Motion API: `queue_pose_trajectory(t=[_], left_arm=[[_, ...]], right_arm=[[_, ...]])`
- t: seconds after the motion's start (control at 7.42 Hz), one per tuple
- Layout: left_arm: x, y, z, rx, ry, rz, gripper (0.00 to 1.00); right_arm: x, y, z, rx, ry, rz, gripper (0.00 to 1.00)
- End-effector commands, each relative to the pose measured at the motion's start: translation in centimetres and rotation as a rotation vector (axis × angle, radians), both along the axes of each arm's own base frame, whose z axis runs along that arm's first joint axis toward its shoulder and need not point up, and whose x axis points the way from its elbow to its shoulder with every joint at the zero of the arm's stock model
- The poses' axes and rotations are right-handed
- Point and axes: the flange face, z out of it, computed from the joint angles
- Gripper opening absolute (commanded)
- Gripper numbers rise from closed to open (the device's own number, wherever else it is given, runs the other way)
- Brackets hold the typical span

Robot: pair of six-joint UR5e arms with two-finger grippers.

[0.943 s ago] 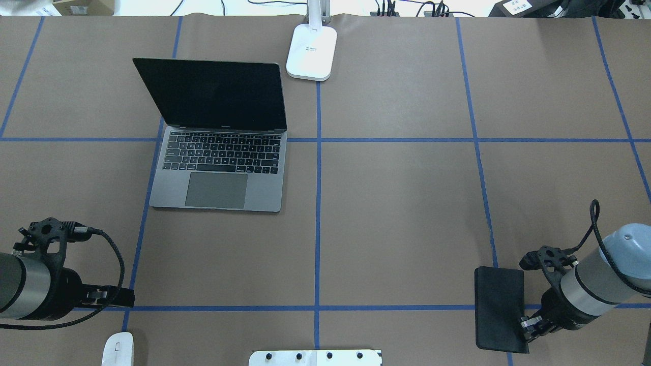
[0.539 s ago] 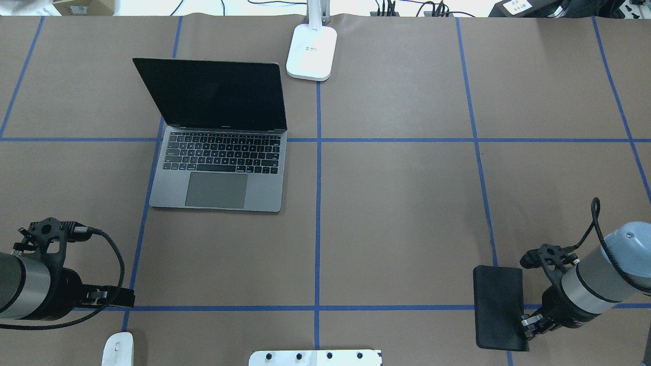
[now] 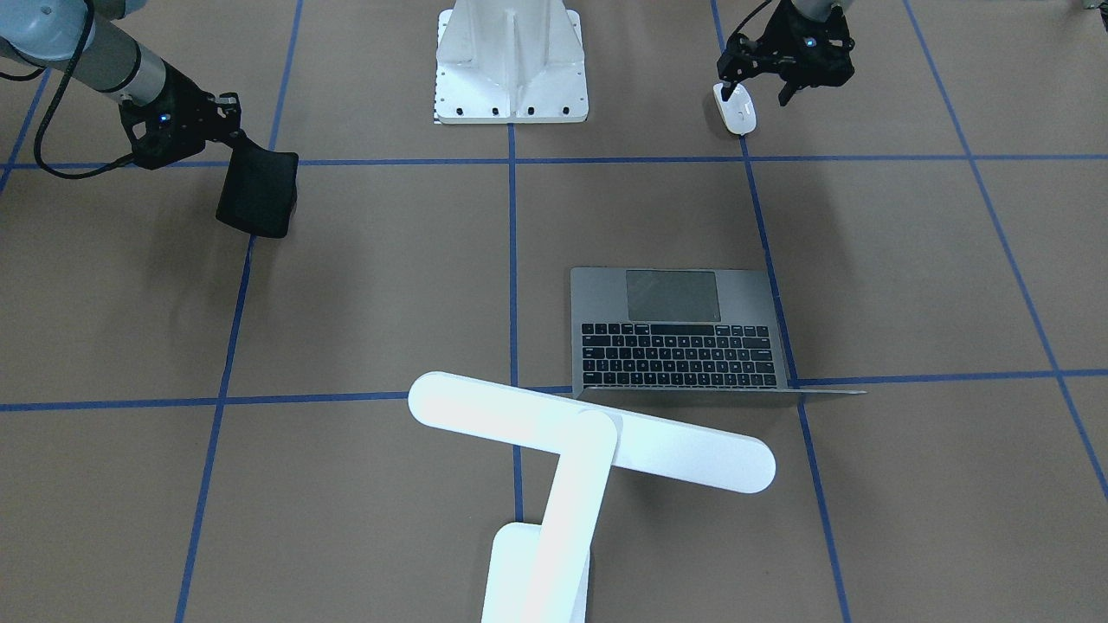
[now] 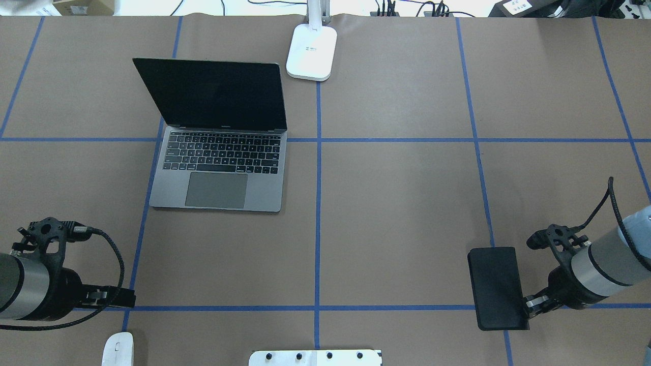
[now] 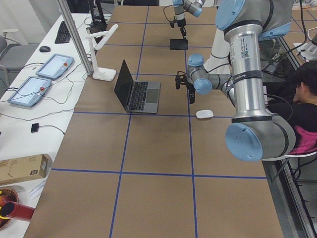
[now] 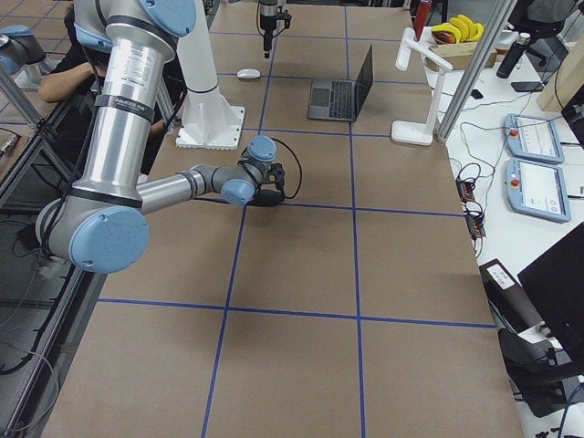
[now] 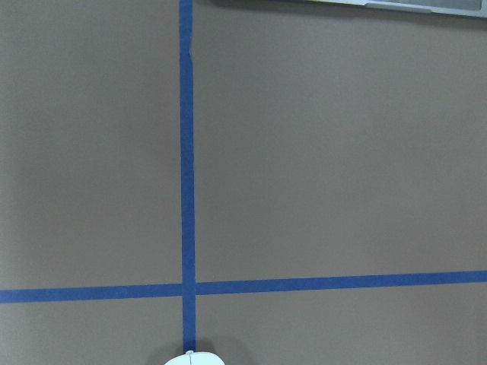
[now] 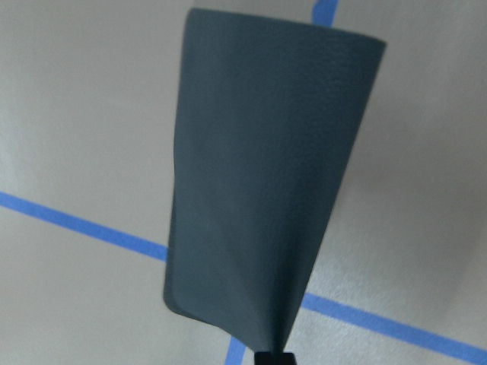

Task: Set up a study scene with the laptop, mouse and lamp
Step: 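Lift and slide the black pad farther from the robot with the right gripper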

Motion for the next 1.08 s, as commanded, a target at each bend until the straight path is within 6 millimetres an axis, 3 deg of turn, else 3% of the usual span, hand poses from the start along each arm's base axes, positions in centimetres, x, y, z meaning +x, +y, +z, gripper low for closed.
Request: queue_pose_trajectory(t=[0.0,0.4,0.67,0.94], left_arm=[[-0.1,0.0,-0.4,-0.004,0.01,0.005,0.97],[-0.5,0.2,-1.2,-0.02,0.031,0.018,0.97],[-1.1,-0.4,-1.0,-0.026,0.027,-0.005,0.97],[-2.1,-1.3,-0.9,-0.059,0.035,-0.015,0.97]], right_arm=[[2.9,-4.0,-4.5,0.032,-0.098,0.093,0.13],[4.9,-8.6,-8.3,0.073,-0.175,0.18,0.13],[5.6,-14.1,-13.5,0.081,-0.184,0.215,0.13],[6.0,-18.4,-18.8,0.119,-0.144,0.214,0.13]])
